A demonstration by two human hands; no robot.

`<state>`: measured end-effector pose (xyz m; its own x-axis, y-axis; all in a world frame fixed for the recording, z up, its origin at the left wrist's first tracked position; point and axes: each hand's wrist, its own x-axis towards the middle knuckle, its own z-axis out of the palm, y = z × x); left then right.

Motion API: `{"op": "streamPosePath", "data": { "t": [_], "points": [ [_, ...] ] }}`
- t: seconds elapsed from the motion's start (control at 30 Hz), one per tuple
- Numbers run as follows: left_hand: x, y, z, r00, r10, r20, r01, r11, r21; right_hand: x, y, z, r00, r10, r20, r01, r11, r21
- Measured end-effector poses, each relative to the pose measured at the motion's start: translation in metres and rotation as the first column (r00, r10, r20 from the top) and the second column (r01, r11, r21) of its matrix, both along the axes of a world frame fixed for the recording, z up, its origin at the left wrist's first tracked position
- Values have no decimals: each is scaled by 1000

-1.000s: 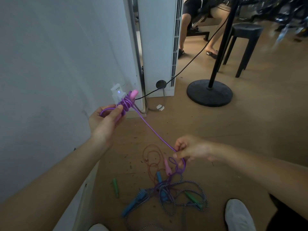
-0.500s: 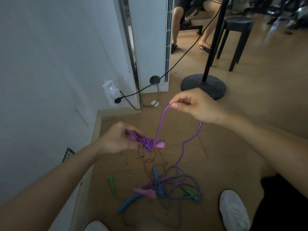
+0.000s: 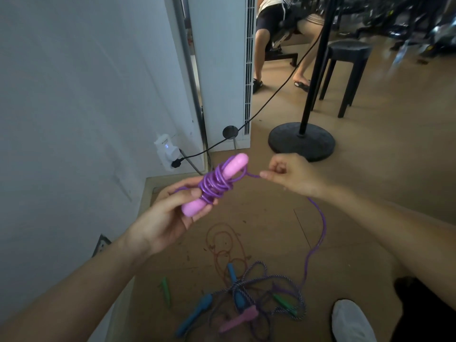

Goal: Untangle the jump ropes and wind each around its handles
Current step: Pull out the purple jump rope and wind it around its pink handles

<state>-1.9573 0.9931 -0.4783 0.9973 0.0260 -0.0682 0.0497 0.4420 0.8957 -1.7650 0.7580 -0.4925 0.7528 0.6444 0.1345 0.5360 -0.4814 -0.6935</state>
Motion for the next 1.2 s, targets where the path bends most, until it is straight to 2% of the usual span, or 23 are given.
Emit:
{"op": "streamPosePath", "data": {
  "t": [0.13, 0.23, 0.3, 0.37, 0.43, 0.5, 0.57, 0.67, 0.77, 0.83, 0.93, 1.03, 1.13, 1.2],
  "points": [
    [7, -2, 3, 974, 228, -7, -226, 958, -178, -19, 6, -11, 968, 122, -218, -122, 992, 15],
    [12, 0, -2, 912, 408, -32, -408, 899, -159, -43, 11, -16, 908, 237, -346, -246, 969, 20],
    [14, 6, -7, 858, 513, -25, -514, 858, -28, -64, 15, -16, 862, 336, -379, -352, 935, 29],
    [13, 9, -14, 810, 583, 64, -572, 761, 307, -82, 17, -9, 842, 410, -350, -427, 904, 30],
    [12, 6, -18, 814, 555, 173, -528, 582, 618, -90, 17, 5, 856, 446, -263, -453, 891, 37],
    [10, 0, -20, 871, 445, 209, -428, 477, 768, -87, 13, 19, 881, 443, -169, -442, 896, 41],
    [7, -3, -19, 938, 303, 169, -300, 464, 834, -78, 9, 30, 905, 414, -98, -413, 910, 32],
    [1, -2, -14, 997, 52, 53, -73, 535, 841, -62, 5, 38, 937, 348, -45, -344, 936, 77],
    [0, -1, -2, 997, -66, -31, 65, 608, 791, -44, 4, 39, 960, 278, -37, -275, 959, 72],
    [0, 5, 3, 992, -112, -62, 123, 697, 707, -32, 4, 35, 956, 279, -94, -273, 959, 71],
    [-3, 14, 3, 985, -165, -50, 171, 889, 425, -17, 4, 23, 955, 253, -157, -239, 965, 104],
    [-1, 18, 1, 999, -51, -10, 51, 995, 86, -11, 4, 6, 945, 162, -285, -123, 981, 150],
    [2, 14, 8, 992, 122, -8, -122, 983, -136, -18, 8, -13, 867, 101, -488, -5, 981, 193],
    [5, 9, 12, 963, 265, -42, -268, 938, -220, -32, 13, -24, 840, 102, -534, -20, 987, 157]
  ]
}}
